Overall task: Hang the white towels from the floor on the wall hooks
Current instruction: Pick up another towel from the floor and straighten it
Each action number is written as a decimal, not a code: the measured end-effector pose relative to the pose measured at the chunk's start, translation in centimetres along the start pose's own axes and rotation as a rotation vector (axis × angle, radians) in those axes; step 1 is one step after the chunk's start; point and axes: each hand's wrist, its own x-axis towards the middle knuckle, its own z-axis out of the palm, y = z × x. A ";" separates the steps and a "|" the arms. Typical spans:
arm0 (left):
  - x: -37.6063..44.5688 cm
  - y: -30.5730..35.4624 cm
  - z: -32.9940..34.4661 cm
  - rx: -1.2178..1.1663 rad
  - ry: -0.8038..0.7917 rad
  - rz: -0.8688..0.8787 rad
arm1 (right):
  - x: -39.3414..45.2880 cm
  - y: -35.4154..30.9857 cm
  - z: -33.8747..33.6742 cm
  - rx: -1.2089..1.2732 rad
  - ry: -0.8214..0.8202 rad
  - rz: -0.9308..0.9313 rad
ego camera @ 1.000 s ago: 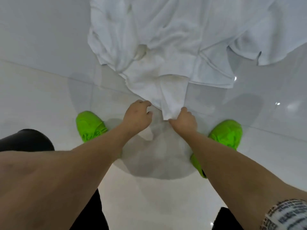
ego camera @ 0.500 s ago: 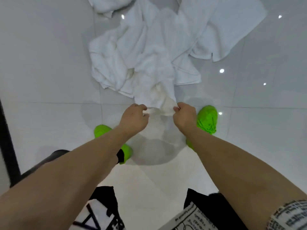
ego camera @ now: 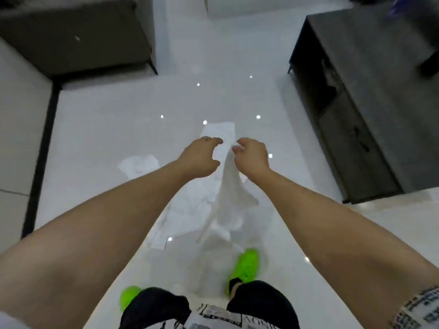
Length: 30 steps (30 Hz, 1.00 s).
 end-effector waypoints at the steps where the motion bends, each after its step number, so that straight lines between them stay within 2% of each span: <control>1: 1.2 3.2 -1.4 0.009 0.023 0.053 | 0.8 -0.6 -3.7 0.010 0.032 -0.027; 6: 4.7 18.5 -6.8 -0.039 0.162 0.281 | 1.6 -1.1 -20.0 0.100 0.200 -0.112; 10: 6.1 29.4 -8.6 -0.079 0.144 0.491 | 0.8 1.5 -29.6 0.173 0.348 -0.096; 15: 9.4 41.5 -8.4 -0.190 0.169 0.566 | 1.1 6.2 -39.6 0.421 0.519 0.024; 19: 14.2 50.5 -8.8 -0.307 0.230 0.679 | 2.2 10.0 -47.7 0.518 0.654 0.000; 22: 18.4 57.3 -9.8 -0.418 0.320 0.749 | 4.3 13.0 -54.1 0.608 0.633 -0.046; 25: 22.4 63.2 -11.2 -0.574 0.378 0.741 | 7.3 15.6 -59.5 0.528 0.473 0.001; 27: 24.9 66.6 -12.1 -0.578 0.346 0.740 | 9.6 16.9 -62.8 0.496 0.493 0.014; 30: 27.5 70.9 -12.9 -0.522 0.172 0.753 | 13.0 18.4 -67.7 0.375 0.627 -0.052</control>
